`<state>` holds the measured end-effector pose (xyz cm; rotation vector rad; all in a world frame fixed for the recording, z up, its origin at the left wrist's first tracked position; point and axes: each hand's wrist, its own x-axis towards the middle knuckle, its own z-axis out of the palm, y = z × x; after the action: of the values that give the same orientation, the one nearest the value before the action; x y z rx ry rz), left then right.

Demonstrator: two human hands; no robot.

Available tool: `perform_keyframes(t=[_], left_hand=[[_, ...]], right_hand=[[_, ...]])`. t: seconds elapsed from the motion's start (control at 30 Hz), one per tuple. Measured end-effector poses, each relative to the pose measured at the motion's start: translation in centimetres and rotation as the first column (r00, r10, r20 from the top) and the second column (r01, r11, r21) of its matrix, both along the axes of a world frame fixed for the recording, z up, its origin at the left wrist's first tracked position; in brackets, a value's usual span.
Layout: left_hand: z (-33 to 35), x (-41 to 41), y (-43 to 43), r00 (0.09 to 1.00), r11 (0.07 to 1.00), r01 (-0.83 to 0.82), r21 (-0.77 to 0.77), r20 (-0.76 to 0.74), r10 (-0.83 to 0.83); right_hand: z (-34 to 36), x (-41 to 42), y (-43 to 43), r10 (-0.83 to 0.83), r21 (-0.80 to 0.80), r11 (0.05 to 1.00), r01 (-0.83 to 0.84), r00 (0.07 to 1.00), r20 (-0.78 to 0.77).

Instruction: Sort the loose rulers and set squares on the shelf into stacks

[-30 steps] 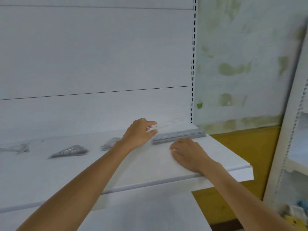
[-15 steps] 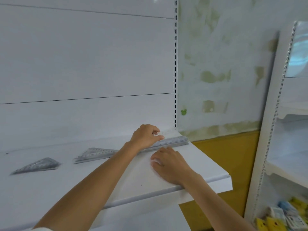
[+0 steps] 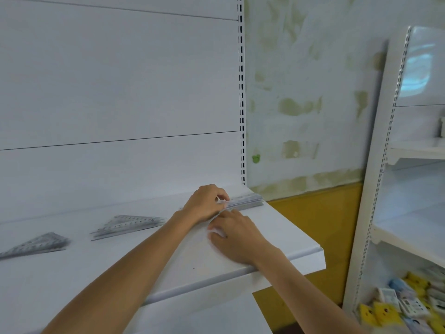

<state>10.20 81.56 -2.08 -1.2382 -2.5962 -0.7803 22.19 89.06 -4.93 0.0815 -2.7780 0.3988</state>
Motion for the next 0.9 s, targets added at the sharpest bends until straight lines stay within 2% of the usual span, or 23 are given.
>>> perform_keyframes(t=[0.17,0.33,0.5,0.57,0.67,0.9], left_hand=[[-0.2,0.0,-0.6,0.999,0.999,0.045,0.028,-0.005,-0.045],[0.0,0.3,-2.3,0.994,0.996,0.029,0.081,-0.111,-0.02],[0.5,-0.1,-7.3,0.99,0.997,-0.04,0.069,-0.131,0.049],[1.0,-0.1,-11.0,0.989,0.994,-0.084,0.076,-0.115,0.092],[1.3,0.2,-17.3,0.981,0.981,-0.172,0.094,-0.078,0.18],[0.4,3.3,-34.9,0.902,0.904,-0.418,0.093,-0.074,0.425]], right_hand=[[0.0,0.0,0.0,-0.011,0.005,1.0,0.011,1.0,0.003],[0.6,0.3,0.1,-0.023,0.006,1.0,0.022,1.0,0.008],[0.8,0.6,0.1,-0.063,0.055,0.997,0.061,0.998,0.028],[1.0,0.2,-0.5,-0.071,0.1,0.993,0.07,0.997,0.012],[1.9,-1.0,-3.6,-0.025,0.067,0.997,0.027,0.999,-0.036],[3.5,-5.1,-18.7,0.187,-0.06,0.978,-0.201,0.965,-0.185]])
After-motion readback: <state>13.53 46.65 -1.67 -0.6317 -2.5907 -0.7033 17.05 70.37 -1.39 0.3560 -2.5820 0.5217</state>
